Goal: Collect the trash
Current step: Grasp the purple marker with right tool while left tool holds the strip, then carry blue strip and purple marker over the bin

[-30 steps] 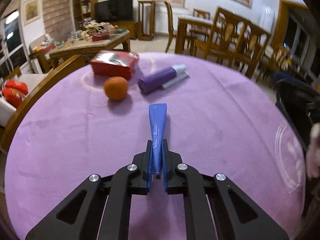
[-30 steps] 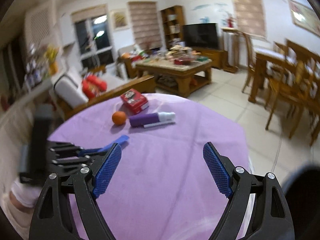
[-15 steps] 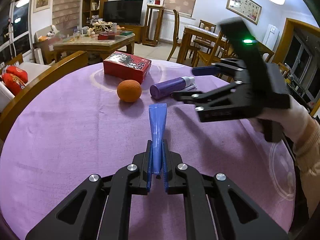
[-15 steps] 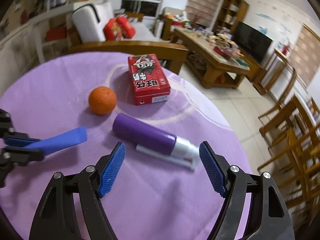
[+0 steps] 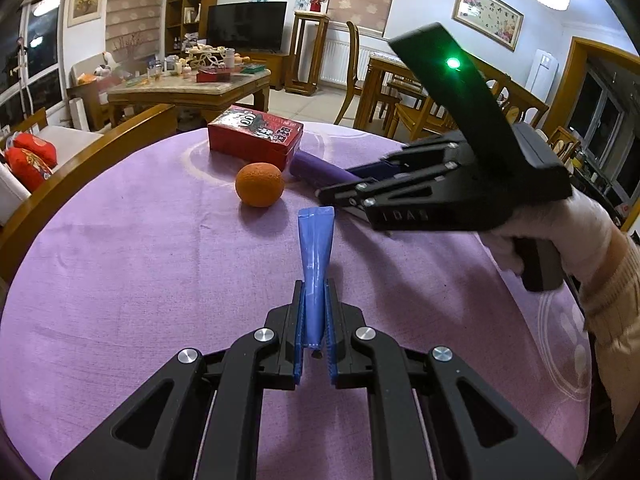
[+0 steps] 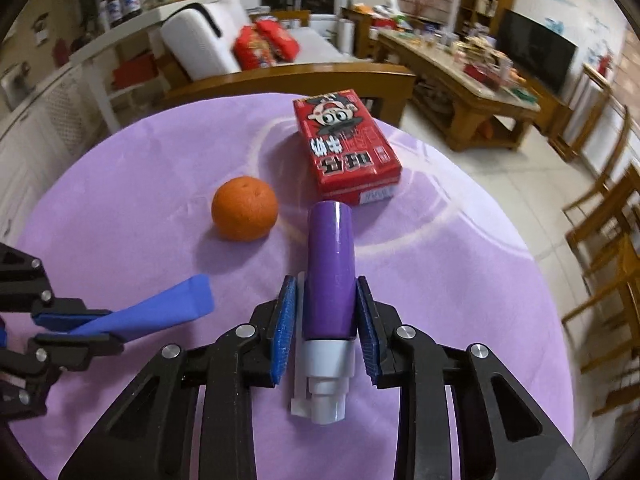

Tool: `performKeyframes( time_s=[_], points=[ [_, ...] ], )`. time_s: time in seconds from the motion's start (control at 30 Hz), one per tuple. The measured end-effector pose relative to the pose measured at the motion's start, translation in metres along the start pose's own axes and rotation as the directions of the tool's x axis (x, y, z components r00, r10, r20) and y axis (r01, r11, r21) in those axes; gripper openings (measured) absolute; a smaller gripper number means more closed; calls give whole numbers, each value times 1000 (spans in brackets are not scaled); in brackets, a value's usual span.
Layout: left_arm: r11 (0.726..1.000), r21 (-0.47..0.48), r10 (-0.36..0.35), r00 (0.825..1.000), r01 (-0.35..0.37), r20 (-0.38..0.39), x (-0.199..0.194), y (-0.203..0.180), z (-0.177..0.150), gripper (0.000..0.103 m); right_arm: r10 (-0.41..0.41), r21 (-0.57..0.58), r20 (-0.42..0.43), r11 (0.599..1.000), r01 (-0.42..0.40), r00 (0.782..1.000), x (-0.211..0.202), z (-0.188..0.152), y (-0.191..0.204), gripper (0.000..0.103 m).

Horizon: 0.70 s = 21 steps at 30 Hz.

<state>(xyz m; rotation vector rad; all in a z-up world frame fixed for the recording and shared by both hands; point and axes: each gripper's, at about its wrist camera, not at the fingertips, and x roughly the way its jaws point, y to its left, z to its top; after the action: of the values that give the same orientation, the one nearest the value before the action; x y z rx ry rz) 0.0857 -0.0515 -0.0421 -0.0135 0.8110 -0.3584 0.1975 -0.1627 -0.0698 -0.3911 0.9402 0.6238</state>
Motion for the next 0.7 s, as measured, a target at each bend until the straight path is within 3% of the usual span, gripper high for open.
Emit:
performKeyframes(
  time_s=[0.17,0.27,0.43,0.5,0.7],
  points=[
    [1000,-1,-1,1000,1,7,-1,2,0,9,-6,152,-11,988,7,1000,-17,-22,12,29],
    [1000,-8,-1,1000,1,11,-2,3,-1,9,34,248,10,968,-36,999,-30,-41,19,27],
    [1000,-19,-3,1000,3,17,-3,6,-1,9,68,387,119,915,-109,991,-65,-79,35,26],
    [1000,-23,-9,1000,9,22,-4,6,1,9,63,420,173,898,-132,983,-81,-92,41,26],
    [998,16,-66,994,65,85,-18,-5,2,9,-3,532,385,818,-219,923,-133,-139,67,26]
  ],
)
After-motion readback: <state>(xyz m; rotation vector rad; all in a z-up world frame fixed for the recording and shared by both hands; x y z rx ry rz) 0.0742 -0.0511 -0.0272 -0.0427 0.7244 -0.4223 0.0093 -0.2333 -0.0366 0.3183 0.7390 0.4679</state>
